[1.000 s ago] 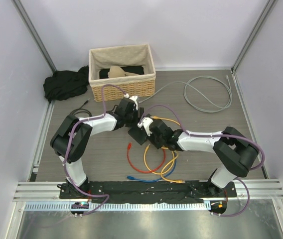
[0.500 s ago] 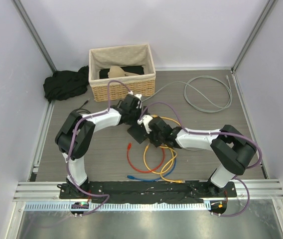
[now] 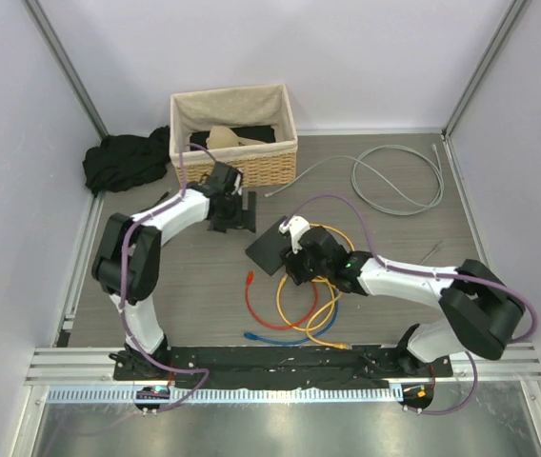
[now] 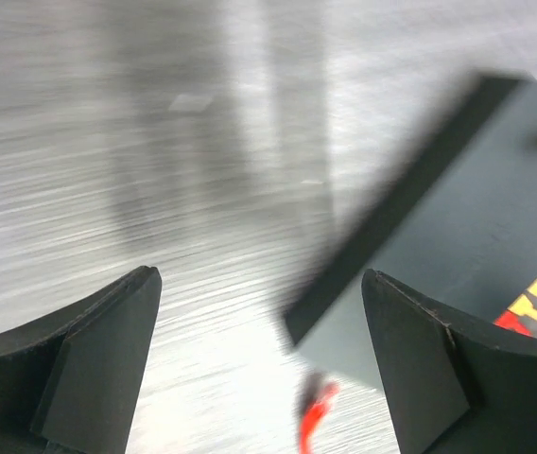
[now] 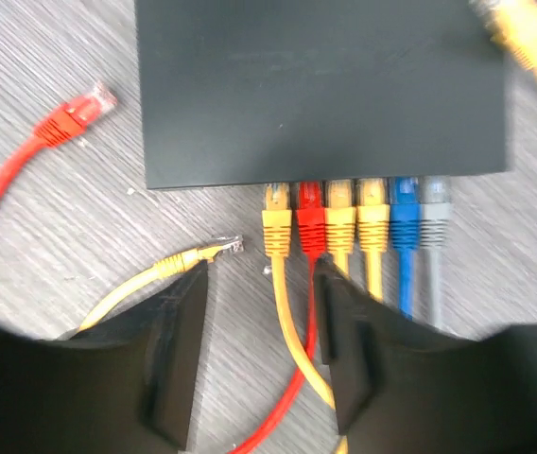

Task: Insert the plug into the switch port
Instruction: Insert the connector into the switch port, then pick up the connector from the center of the board.

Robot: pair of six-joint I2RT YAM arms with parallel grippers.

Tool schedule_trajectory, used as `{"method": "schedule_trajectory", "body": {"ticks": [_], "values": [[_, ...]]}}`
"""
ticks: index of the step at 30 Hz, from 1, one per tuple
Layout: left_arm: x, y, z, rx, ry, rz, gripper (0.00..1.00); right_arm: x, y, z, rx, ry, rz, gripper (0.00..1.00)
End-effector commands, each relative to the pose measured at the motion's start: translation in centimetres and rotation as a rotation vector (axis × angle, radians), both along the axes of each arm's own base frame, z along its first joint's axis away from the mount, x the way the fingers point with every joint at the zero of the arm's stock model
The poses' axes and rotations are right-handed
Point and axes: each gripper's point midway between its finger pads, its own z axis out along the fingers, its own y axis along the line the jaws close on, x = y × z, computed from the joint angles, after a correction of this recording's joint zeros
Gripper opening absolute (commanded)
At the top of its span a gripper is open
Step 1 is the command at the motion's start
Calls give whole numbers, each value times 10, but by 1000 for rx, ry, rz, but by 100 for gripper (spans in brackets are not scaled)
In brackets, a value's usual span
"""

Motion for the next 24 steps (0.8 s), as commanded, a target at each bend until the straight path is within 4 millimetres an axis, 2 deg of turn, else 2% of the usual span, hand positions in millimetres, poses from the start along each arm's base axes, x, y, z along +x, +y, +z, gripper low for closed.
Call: {"method": "schedule_trajectory", "body": {"ticks": [1, 2, 4, 6, 7, 9, 10, 11, 13, 15, 16, 17, 19, 20, 22, 24], "values": [[19, 54, 61, 27, -126, 125, 93, 4, 0, 39, 100, -63, -38, 59], [19, 63, 61, 31, -127, 149, 93, 4, -2, 42, 101, -69, -42, 62], [27, 94, 71, 67, -173, 248, 93, 3, -3, 52, 125, -82, -50, 69], [29, 119, 66, 95, -180, 327, 91, 3, -3, 60, 148, -95, -55, 75], [34, 142, 64, 107, -178, 410, 90, 2, -3, 62, 151, -96, -56, 76], [39, 161, 57, 104, -167, 479, 87, 3, -4, 65, 157, -104, -62, 80], [42, 178, 46, 112, -134, 526, 86, 4, -4, 66, 157, -108, -64, 80], [47, 183, 45, 101, -129, 550, 86, 4, -5, 66, 156, -111, -67, 80], [55, 198, 31, 113, -93, 591, 83, 5, -6, 67, 156, -114, -75, 82], [60, 203, 21, 116, -64, 601, 80, 4, -8, 64, 150, -110, -80, 82], [67, 208, 22, 118, -69, 609, 79, 5, -8, 64, 151, -111, -83, 82], [68, 211, 9, 137, -36, 605, 77, 4, -9, 62, 148, -109, -84, 82], [71, 214, 3, 146, -12, 608, 75, 5, -10, 61, 144, -111, -88, 82], [70, 214, -9, 156, 16, 601, 73, 4, -10, 61, 144, -112, -87, 83], [69, 214, -17, 166, 39, 593, 69, 3, -11, 59, 142, -106, -86, 83], [63, 212, -27, 166, 80, 586, 61, 2, -11, 58, 141, -103, -84, 82]]}}
